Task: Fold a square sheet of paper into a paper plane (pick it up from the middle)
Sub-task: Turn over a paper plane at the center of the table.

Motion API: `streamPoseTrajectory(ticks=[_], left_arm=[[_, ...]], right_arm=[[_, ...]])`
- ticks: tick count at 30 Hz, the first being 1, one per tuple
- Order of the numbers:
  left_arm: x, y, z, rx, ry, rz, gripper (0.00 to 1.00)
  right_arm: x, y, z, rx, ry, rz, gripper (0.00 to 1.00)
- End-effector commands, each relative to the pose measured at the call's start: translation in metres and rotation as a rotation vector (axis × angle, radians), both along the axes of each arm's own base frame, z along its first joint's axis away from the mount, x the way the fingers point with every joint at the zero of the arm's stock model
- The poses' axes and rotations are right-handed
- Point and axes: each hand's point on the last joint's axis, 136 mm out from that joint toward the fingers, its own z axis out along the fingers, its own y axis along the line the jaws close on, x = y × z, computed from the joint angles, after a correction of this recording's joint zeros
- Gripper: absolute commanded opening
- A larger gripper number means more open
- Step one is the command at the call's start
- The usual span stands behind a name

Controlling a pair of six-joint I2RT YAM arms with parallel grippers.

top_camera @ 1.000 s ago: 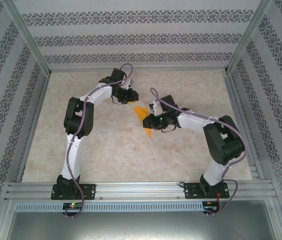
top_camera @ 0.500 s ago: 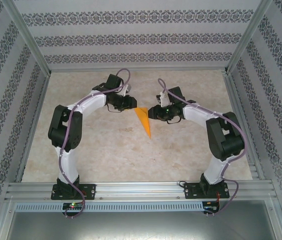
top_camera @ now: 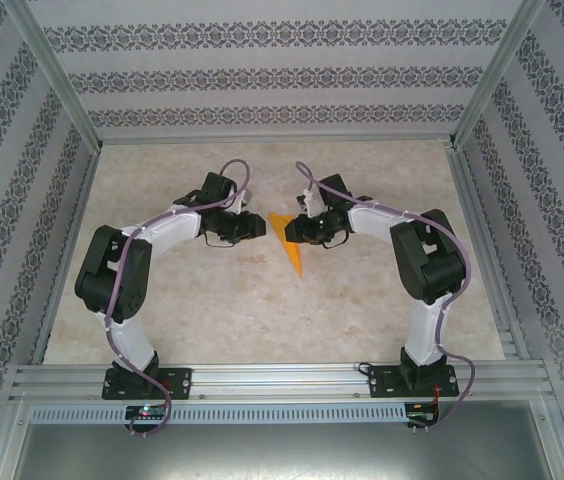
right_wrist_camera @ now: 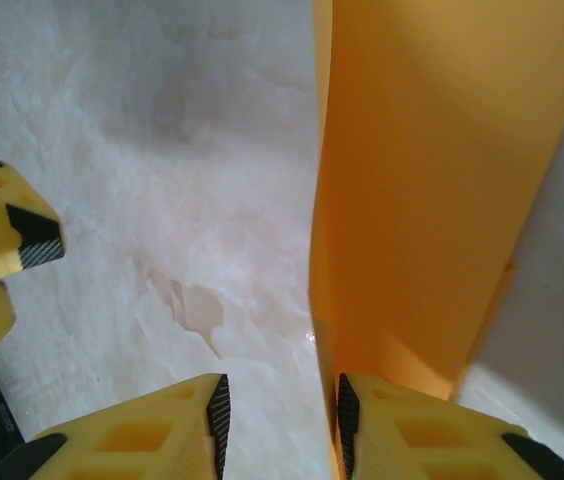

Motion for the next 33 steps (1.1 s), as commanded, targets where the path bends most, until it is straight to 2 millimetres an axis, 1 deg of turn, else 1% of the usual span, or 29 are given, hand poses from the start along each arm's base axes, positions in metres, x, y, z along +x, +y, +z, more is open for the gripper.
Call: streamPoseTrajectory(ticks=[1, 6, 9, 13, 16, 22, 25, 29, 33], left_arm=[[-0.002, -0.003, 0.016, -0.024, -0.059, 0.005, 0.44], [-0.014, 0.006, 0.014, -0.001, -0.055, 0.023, 0.44], [-0.015, 0.01, 0.016, 0.0, -0.062, 0.05, 0.46], [-0.012, 0.002, 0.015, -0.052, -0.046, 0.056, 0.46], [-0.009, -0.003, 0.011, -0.083, -0.03, 0.062, 0.46], [0.0, -0.02, -0.003, -0.142, 0.018, 0.056, 0.46], [0.004, -0.03, -0.01, -0.144, 0.035, 0.046, 0.45], [0.008, -0.031, -0.022, -0.114, 0.05, 0.059, 0.43], [0.014, -0.038, -0.022, -0.142, 0.046, 0.061, 0.43]], right_arm=[[-0.006, 0.009, -0.003, -0.012, 0.001, 0.052, 0.35], [-0.014, 0.018, 0.0, -0.044, -0.026, 0.084, 0.31], [-0.018, 0.023, -0.004, -0.045, -0.026, 0.095, 0.31], [-0.024, 0.029, -0.011, -0.038, -0.02, 0.102, 0.3], [-0.028, 0.031, -0.01, -0.03, -0.028, 0.104, 0.31], [-0.03, 0.029, -0.009, -0.029, -0.037, 0.099, 0.31], [-0.03, 0.028, -0.011, -0.03, -0.036, 0.094, 0.31], [-0.029, 0.024, -0.01, -0.031, -0.043, 0.081, 0.29], [-0.029, 0.021, -0.01, -0.024, -0.043, 0.069, 0.29]])
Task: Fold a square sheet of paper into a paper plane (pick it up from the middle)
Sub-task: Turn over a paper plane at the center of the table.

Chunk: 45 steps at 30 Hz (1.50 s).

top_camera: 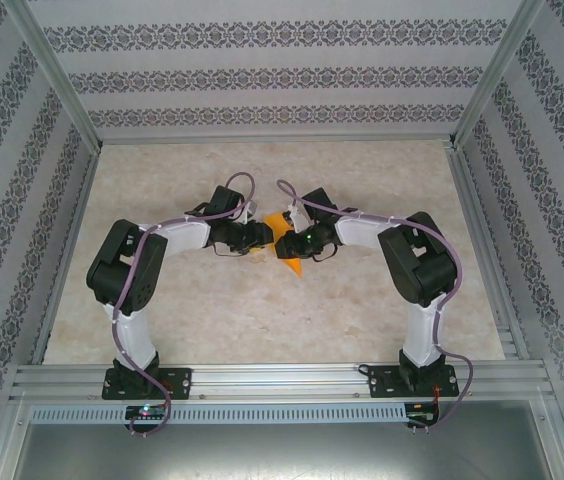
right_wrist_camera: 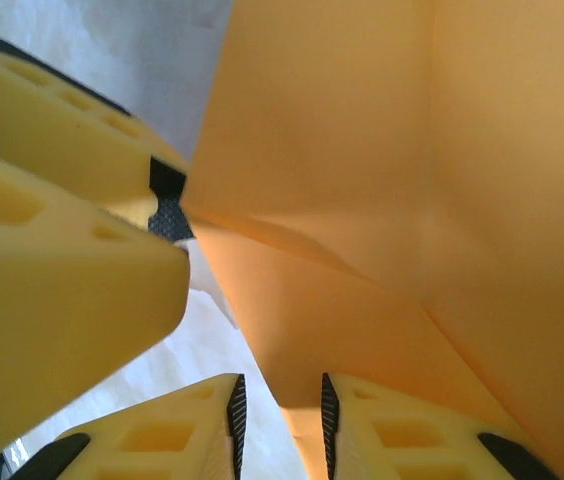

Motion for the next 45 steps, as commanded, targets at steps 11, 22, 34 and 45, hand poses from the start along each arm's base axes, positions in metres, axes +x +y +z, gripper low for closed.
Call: streamPoseTrajectory(ticks=[11, 22, 34, 45], left_arm=[[0.022, -0.022, 0.003, -0.066, -0.034, 0.002, 0.32], [0.013, -0.019, -0.003, -0.032, -0.02, -0.037, 0.1], [0.001, -0.001, -0.02, 0.031, 0.007, -0.048, 0.08], [-0.002, 0.008, -0.03, 0.051, 0.029, -0.051, 0.08]], right_arm=[[0.005, -0.012, 0.024, 0.042, -0.051, -0.044, 0.27], [0.009, -0.028, 0.043, 0.069, -0.087, -0.094, 0.33], [0.019, -0.049, 0.032, -0.098, -0.144, -0.129, 0.44], [0.021, -0.028, 0.015, -0.109, -0.124, -0.07, 0.5]])
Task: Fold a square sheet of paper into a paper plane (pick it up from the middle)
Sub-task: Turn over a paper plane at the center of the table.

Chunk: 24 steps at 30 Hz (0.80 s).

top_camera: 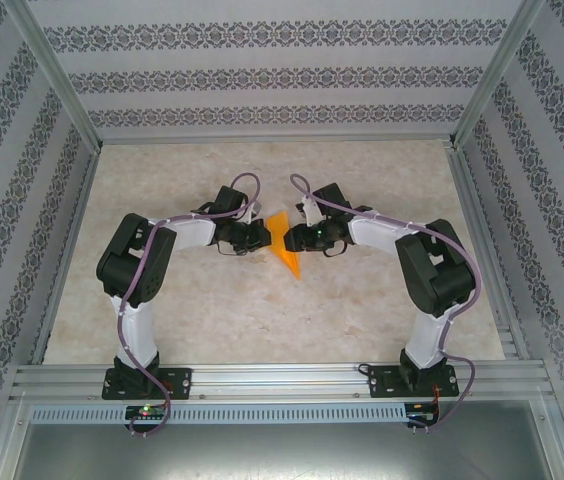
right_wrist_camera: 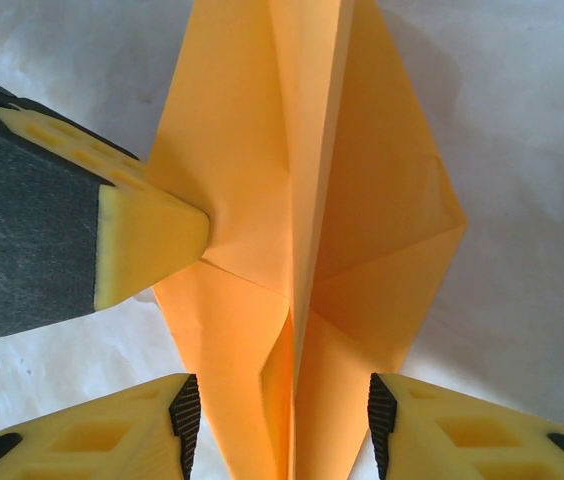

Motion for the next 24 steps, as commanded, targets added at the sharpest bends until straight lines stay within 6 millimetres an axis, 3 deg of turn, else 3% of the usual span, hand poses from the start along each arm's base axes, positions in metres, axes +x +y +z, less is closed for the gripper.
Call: streamPoseTrajectory(ticks=[1, 14, 21, 24], left_arm=[[-0.011, 0.012, -0.014, 0.047, 0.032, -0.019, 0.08], [-0.015, 0.023, -0.024, 0.076, 0.05, -0.021, 0.08], [-0.016, 0.023, -0.026, 0.079, 0.057, -0.026, 0.08], [-0.016, 0.022, -0.026, 0.073, 0.058, -0.027, 0.08]], right_arm=[[0.002, 0.005, -0.004, -0.033, -0.015, 0.03, 0.5], [-0.008, 0.019, -0.005, -0.038, -0.008, 0.057, 0.52], [-0.008, 0.004, -0.003, -0.094, -0.048, 0.011, 0.55], [-0.01, 0.007, -0.003, -0.081, -0.034, 0.02, 0.56]])
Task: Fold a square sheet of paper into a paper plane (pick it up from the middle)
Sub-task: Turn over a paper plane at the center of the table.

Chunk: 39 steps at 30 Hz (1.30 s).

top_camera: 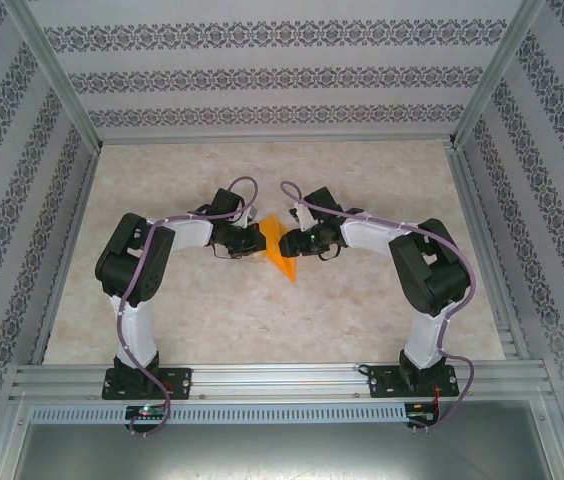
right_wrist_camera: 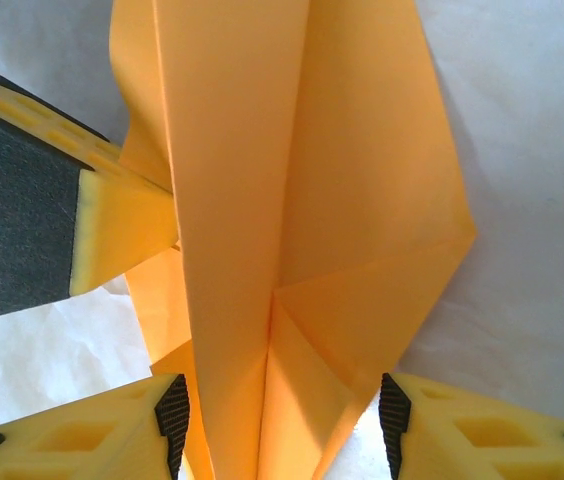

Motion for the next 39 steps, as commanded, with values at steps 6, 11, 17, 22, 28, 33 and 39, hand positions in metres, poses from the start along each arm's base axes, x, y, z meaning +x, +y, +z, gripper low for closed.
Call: streamPoseTrajectory(ticks=[6, 11, 17, 22, 28, 33, 39], left_arm=[[-0.007, 0.009, -0.011, 0.031, 0.036, -0.012, 0.09], [-0.007, 0.007, -0.011, 0.025, 0.038, -0.016, 0.09], [-0.007, 0.007, -0.012, 0.023, 0.042, -0.017, 0.09], [-0.007, 0.006, -0.011, 0.017, 0.04, -0.019, 0.09], [-0.007, 0.006, -0.011, 0.015, 0.04, -0.022, 0.1], [-0.008, 0.005, -0.009, 0.012, 0.039, -0.026, 0.1], [-0.011, 0.006, -0.01, 0.014, 0.043, -0.03, 0.12]], right_arm=[[-0.013, 0.006, 0.0, 0.019, 0.038, 0.005, 0.57], [-0.018, 0.019, 0.005, 0.054, 0.042, 0.037, 0.56], [-0.022, 0.027, 0.006, 0.056, 0.05, 0.06, 0.55], [-0.025, 0.026, 0.001, -0.024, 0.034, 0.075, 0.52], [-0.023, 0.021, -0.011, -0.15, 0.005, 0.079, 0.42], [-0.019, 0.017, -0.016, -0.225, -0.014, 0.069, 0.35], [-0.013, 0.009, -0.019, -0.287, -0.033, 0.034, 0.24]])
